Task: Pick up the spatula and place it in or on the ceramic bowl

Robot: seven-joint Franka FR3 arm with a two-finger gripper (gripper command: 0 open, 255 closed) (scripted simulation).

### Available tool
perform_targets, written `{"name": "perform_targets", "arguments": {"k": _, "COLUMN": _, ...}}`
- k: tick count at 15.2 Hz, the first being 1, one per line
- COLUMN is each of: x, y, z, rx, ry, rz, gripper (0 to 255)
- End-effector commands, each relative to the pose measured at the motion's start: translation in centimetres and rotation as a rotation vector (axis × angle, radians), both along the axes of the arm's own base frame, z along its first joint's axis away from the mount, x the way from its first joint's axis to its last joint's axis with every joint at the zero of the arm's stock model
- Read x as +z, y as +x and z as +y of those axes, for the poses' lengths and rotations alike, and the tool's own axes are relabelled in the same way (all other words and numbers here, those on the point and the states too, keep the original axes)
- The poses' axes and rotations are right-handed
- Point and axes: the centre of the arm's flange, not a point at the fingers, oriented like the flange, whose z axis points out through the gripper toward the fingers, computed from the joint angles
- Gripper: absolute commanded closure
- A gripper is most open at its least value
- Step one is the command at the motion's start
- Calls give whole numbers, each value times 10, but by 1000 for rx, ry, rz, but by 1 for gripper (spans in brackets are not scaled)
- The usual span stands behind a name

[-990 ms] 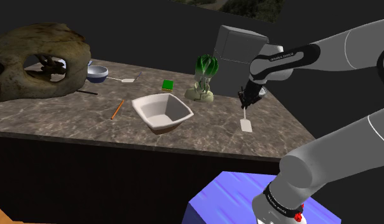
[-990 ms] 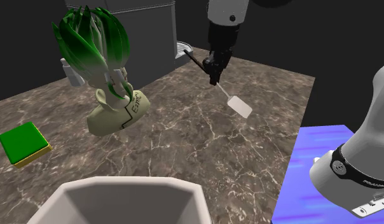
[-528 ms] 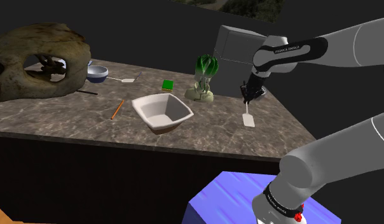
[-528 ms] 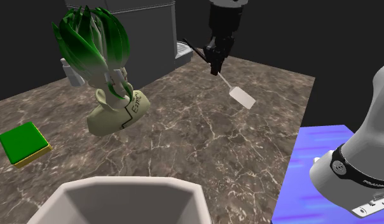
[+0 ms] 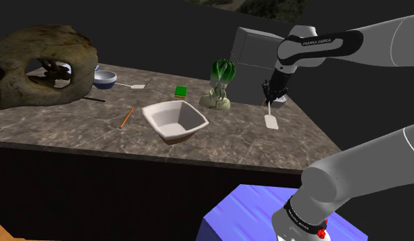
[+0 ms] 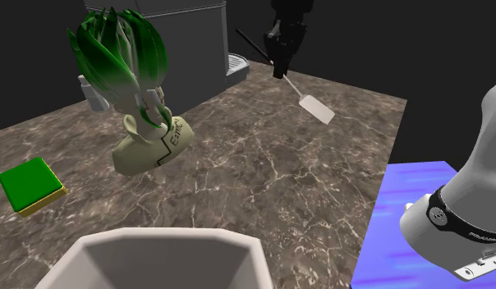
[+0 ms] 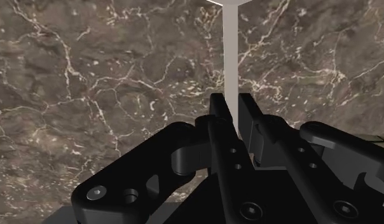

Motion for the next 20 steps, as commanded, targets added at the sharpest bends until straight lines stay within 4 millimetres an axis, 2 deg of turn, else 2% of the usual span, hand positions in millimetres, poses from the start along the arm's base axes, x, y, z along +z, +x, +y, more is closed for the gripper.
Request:
{"name": "perform_targets", "arguments": {"k": 1, "x": 10, "y": 0, "z": 0, "rx": 0, "ry": 0, "rz": 1, "gripper": 255}}
{"name": "perform_targets", "arguments": {"k": 3, "x": 18, "y": 0, "z": 0, "rx": 0, "ry": 0, "rz": 1, "gripper": 255}}
{"name": "perform_targets", "arguments": {"k": 20, "x": 25, "y": 95, "z": 203, "rx": 0, "ry": 0, "rz": 1, "gripper": 255}}
